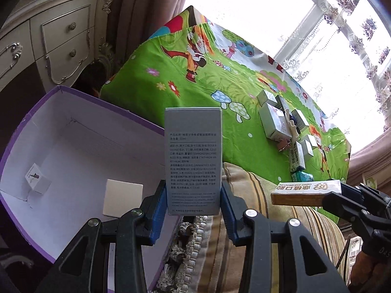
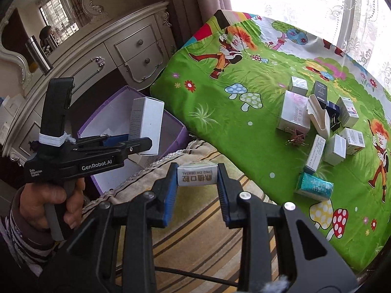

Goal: Organize rigid objects
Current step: 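Carry both boxes to the purple storage box and release them inside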

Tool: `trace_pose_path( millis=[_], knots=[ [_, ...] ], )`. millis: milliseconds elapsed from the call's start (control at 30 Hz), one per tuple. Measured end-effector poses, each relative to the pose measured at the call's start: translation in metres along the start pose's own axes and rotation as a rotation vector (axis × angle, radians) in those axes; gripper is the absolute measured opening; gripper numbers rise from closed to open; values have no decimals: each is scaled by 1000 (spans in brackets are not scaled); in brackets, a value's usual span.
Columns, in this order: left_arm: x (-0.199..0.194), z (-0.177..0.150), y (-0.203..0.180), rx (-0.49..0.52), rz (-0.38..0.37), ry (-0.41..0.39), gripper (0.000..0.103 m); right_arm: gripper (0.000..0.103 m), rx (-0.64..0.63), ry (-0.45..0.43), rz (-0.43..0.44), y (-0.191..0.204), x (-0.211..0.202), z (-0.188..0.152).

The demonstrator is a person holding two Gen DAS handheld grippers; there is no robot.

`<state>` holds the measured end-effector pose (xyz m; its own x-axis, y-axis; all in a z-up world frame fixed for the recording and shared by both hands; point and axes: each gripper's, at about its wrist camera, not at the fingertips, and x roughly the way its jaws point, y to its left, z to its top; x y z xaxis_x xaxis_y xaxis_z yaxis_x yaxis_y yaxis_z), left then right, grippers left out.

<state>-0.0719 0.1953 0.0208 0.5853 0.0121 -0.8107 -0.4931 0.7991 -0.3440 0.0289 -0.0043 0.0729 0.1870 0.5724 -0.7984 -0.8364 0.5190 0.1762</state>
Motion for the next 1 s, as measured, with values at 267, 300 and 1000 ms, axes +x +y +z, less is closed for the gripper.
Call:
trace_pose_path(
  millis=[267,300,1000],
  knots=[
    [-11,-4,56,-88,98,-19,42,35,-88,27,95,65,29,17],
    [-11,-5,62,-97,109,-18,42,35,-100,32,104,72,34,18],
    [-30,-7,69,-68,285,-166,66,93,-191,-12,-70,104,51,12]
  ],
)
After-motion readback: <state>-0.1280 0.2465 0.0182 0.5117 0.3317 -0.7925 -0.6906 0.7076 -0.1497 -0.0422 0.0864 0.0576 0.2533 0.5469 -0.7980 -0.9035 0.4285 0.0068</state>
